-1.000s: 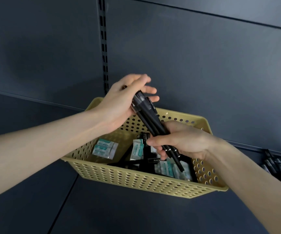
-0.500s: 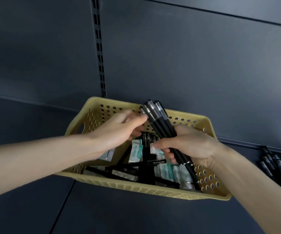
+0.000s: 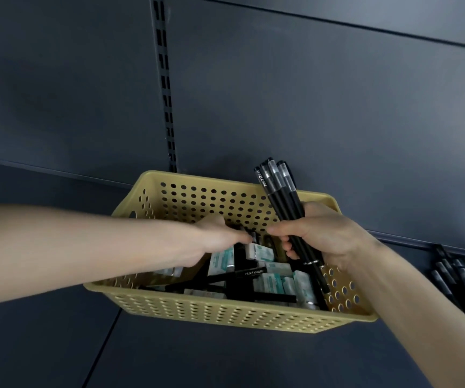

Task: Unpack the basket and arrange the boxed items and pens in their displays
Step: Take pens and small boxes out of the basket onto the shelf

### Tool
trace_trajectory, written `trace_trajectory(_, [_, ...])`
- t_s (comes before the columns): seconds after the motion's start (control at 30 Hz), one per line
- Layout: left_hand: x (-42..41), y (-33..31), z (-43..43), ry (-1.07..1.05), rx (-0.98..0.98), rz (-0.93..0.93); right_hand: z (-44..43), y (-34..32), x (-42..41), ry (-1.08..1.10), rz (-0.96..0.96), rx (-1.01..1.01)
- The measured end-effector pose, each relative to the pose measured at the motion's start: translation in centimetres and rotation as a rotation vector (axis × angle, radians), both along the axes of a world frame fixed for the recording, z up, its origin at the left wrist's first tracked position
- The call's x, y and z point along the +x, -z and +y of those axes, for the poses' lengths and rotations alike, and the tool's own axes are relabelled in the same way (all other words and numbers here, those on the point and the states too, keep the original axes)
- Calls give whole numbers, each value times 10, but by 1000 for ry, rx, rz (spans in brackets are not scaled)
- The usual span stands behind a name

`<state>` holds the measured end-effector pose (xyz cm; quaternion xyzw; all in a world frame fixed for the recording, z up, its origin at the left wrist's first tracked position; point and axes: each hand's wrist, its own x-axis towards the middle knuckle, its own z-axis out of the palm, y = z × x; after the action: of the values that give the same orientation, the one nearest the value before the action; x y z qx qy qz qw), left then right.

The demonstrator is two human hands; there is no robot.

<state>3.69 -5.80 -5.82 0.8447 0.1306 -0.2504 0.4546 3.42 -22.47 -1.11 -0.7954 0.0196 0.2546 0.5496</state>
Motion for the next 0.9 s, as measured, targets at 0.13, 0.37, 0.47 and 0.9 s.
trace_trajectory(0.13, [8,5,-5,-53,-52,72,-1,2,0,-21,-13,-18])
trace_trajectory(0.37, [12,9,-6,4,-100,78,0,2,0,-3,-21,-4])
trace_trajectory(0.47, [13,6,-5,22,-114,65,0,1,-1,-23,-57,-9])
trace_trajectory(0.9, [-4,-37,21,-67,-599,-191,4,-3,-4,-162,-124,198])
